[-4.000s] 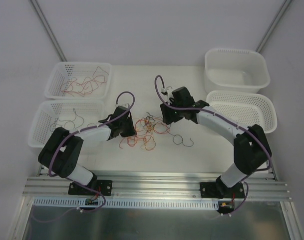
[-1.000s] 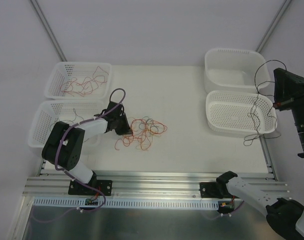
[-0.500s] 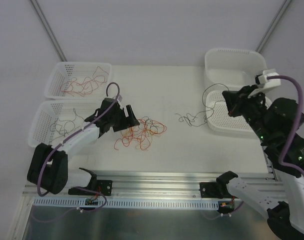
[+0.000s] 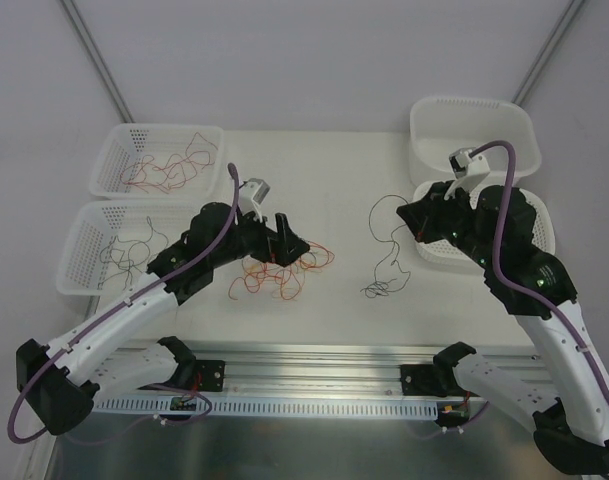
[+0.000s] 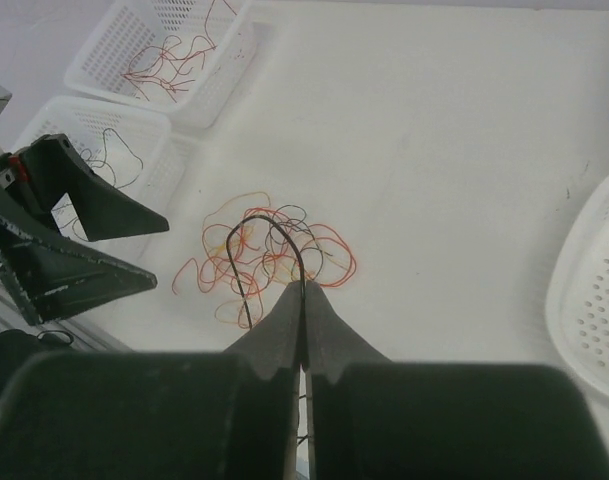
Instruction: Untangle the cables
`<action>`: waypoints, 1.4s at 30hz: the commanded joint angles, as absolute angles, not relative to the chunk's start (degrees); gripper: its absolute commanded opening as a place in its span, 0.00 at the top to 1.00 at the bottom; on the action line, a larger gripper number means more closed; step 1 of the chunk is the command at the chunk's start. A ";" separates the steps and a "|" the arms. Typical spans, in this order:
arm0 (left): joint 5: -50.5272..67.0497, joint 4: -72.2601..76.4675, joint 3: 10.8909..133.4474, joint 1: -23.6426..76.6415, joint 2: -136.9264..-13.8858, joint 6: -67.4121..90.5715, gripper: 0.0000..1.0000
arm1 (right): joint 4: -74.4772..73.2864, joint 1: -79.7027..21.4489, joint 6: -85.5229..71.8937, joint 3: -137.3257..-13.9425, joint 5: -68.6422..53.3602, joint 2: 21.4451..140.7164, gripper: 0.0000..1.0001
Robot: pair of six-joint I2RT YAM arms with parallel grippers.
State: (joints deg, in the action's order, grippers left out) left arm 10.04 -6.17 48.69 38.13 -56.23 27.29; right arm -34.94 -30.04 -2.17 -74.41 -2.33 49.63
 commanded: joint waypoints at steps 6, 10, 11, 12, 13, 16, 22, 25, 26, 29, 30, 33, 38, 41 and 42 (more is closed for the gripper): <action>8.70 6.31 54.13 50.97 -60.99 22.06 0.01 | -29.97 -31.73 -5.97 -71.38 -4.57 48.34 0.99; 8.35 10.10 57.30 55.10 -65.56 21.45 0.01 | -29.09 -32.78 -6.94 -69.70 -4.39 47.81 0.99; 8.44 10.63 57.91 56.24 -67.48 21.45 0.01 | -28.92 -33.04 -7.38 -69.35 -4.31 47.64 0.99; 8.52 11.33 58.88 56.86 -68.46 21.36 0.01 | -28.74 -33.31 -7.56 -69.08 -4.13 47.46 0.99; 8.44 13.25 59.15 57.39 -69.34 21.27 0.01 | -28.74 -33.40 -7.82 -68.91 -4.04 47.29 0.99; 8.18 16.95 59.06 59.32 -72.24 21.09 0.01 | -28.39 -33.84 -8.70 -68.47 -4.31 47.02 0.99; 5.72 19.77 61.43 63.28 -79.09 18.11 0.01 | -27.77 -34.45 -10.11 -67.68 -4.31 45.70 0.99; 4.49 21.35 61.96 64.42 -81.73 16.88 0.05 | -27.95 -34.54 -10.46 -67.76 -4.39 45.35 0.99; 4.13 22.31 62.14 64.77 -82.26 16.61 0.08 | -28.04 -34.54 -10.46 -67.76 -4.66 45.35 0.99; 3.52 22.76 63.10 65.30 -84.28 16.17 0.14 | -28.04 -34.80 -10.90 -67.68 -4.92 44.83 0.99; 2.91 22.85 63.28 65.48 -85.33 16.26 0.23 | -28.21 -34.72 -11.07 -67.41 -4.92 44.56 0.99; 2.81 23.37 64.07 65.57 -86.04 16.52 0.48 | -28.39 -34.89 -10.99 -67.24 -4.57 44.12 0.99; 2.20 23.91 63.63 65.65 -85.52 16.61 0.99 | -29.44 -34.81 -10.55 -66.62 -3.69 43.59 0.98; 1.85 23.64 63.37 65.65 -84.47 16.87 1.00 | -30.06 -34.80 -10.20 -66.27 -3.25 43.16 0.94; 1.76 23.56 63.37 65.65 -83.85 16.96 1.00 | -30.15 -34.80 -9.76 -66.10 -3.16 42.81 0.90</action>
